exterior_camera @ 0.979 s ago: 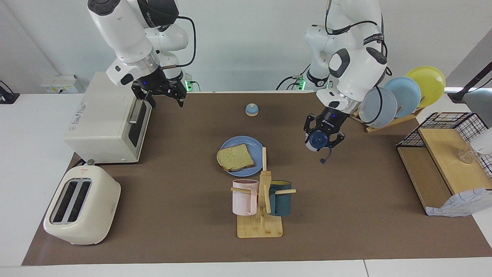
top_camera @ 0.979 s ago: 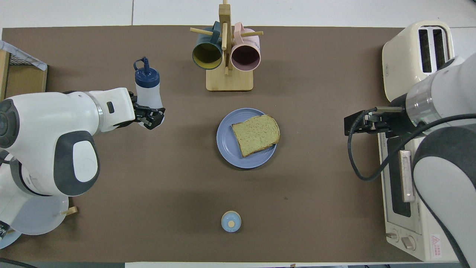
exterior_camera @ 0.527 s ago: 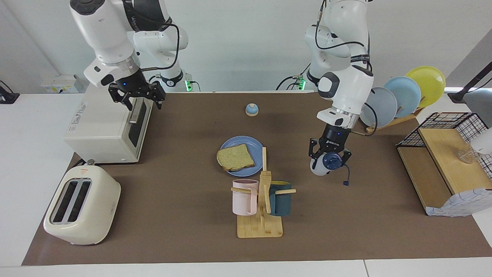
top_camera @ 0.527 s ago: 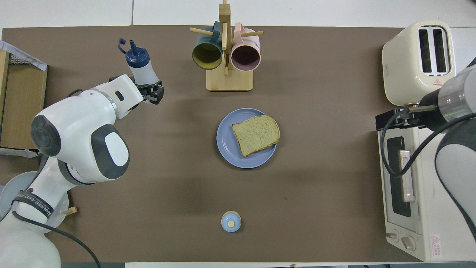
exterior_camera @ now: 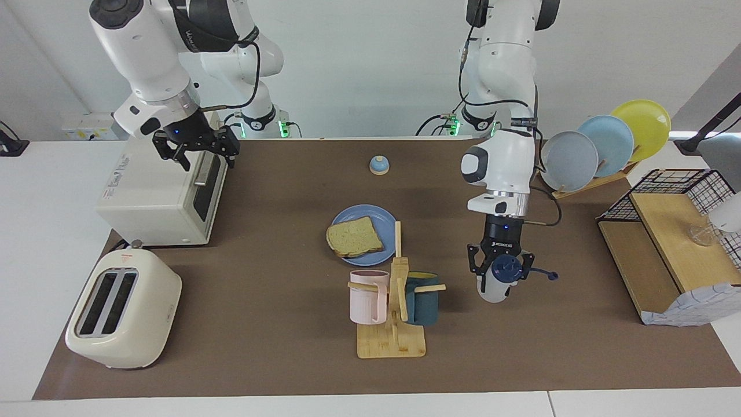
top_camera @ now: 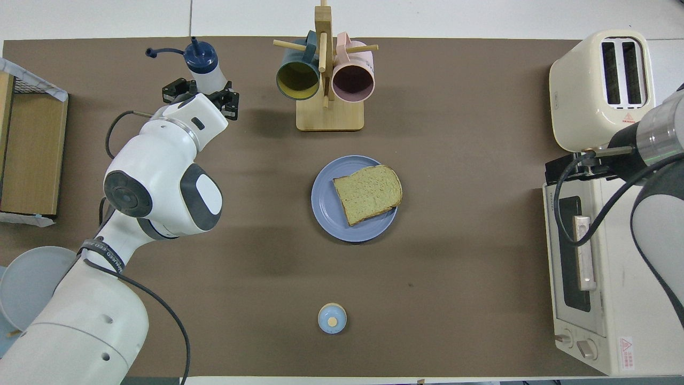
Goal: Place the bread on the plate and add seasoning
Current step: 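Set the bottle back by the mug stand while the right gripper retracts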
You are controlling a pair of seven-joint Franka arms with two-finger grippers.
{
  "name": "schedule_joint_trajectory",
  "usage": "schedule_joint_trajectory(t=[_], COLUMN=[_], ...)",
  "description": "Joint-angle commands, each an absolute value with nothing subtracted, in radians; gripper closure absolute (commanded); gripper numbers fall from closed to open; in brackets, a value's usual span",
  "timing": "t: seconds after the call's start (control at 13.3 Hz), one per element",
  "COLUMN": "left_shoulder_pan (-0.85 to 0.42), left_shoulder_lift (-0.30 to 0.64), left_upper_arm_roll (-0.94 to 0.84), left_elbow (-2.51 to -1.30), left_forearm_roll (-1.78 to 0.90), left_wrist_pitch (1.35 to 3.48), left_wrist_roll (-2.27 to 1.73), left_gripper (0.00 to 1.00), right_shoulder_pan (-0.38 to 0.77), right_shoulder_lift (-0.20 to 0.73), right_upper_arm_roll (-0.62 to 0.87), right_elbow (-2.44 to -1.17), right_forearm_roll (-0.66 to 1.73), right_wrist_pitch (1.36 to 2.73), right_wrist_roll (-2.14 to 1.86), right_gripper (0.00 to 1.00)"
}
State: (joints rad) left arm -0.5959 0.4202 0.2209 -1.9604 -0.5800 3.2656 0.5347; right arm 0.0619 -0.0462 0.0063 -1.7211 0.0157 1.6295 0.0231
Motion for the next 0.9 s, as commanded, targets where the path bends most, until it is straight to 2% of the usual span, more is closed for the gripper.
schedule_joint_trajectory(t=[0.0, 0.23, 0.38, 0.83], left_shoulder_pan=[-0.41, -0.272, -0.262, -0.209], left_shoulder_lift=[0.524, 0.592, 0.623, 0.633], left_upper_arm_roll=[0.012, -0.145, -0.149, -0.152], left_elbow=[-1.859, -1.835, -1.819, -1.844], left_forearm_roll=[-0.598, -0.581, -0.519, -0.443], left_wrist_pitch=[3.379, 3.49, 3.494, 3.494], left_wrist_roll=[0.538, 0.538, 0.538, 0.537], left_gripper=[1.0, 1.0, 1.0, 1.0], right_shoulder_pan=[0.032, 0.021, 0.021, 0.025], right_shoulder_lift=[-0.044, -0.048, -0.058, -0.058], right_upper_arm_roll=[0.008, -0.017, -0.037, -0.038], right_elbow=[-1.7, -1.703, -1.692, -1.657], right_forearm_roll=[0.006, 0.006, 0.008, 0.015], right_wrist_pitch=[1.591, 1.58, 1.572, 1.523], right_wrist_roll=[-0.038, -0.052, -0.072, -0.038], right_gripper=[0.0, 0.0, 0.0, 0.0])
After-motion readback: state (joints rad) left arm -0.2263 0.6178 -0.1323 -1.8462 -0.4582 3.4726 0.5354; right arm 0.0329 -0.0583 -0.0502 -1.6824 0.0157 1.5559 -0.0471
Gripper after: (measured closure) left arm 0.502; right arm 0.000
